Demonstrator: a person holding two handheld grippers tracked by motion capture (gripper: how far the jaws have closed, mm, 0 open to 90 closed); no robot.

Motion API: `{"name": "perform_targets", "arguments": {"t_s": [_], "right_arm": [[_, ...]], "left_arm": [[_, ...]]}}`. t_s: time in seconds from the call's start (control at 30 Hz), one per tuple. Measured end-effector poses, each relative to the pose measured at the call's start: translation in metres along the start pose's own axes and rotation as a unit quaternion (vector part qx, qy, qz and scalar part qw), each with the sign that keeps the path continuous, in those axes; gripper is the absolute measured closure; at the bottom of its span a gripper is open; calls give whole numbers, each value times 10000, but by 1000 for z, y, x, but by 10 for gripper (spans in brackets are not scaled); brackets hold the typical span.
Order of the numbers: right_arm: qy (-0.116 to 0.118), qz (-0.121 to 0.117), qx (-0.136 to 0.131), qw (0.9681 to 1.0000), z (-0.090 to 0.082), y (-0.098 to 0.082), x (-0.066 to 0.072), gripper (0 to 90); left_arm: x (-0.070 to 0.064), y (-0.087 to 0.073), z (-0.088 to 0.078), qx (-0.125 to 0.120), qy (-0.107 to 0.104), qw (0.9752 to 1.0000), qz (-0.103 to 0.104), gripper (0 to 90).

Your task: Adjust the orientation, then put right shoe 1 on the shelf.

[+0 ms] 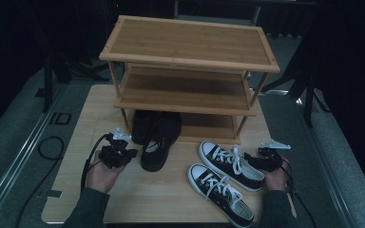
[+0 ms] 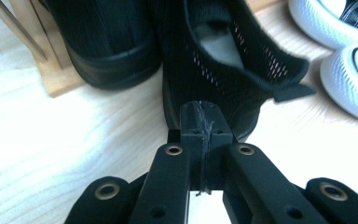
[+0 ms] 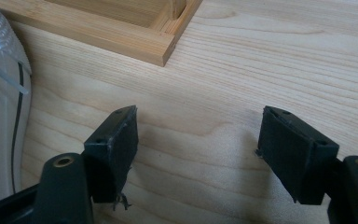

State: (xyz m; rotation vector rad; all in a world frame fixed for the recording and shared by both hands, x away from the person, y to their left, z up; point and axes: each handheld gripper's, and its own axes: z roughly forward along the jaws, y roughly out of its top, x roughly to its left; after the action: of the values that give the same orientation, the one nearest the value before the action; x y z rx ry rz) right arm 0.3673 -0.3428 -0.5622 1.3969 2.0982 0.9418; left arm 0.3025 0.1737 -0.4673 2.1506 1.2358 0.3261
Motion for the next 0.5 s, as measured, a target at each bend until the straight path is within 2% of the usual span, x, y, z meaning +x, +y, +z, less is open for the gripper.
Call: {"name": "perform_targets", "arguments": {"t_s": [0.5], "right_arm": [[0,0,2,10000,0,0,0,284]], "left_arm": [[-12,-16,22,360,-166,9991,177,893]]}}
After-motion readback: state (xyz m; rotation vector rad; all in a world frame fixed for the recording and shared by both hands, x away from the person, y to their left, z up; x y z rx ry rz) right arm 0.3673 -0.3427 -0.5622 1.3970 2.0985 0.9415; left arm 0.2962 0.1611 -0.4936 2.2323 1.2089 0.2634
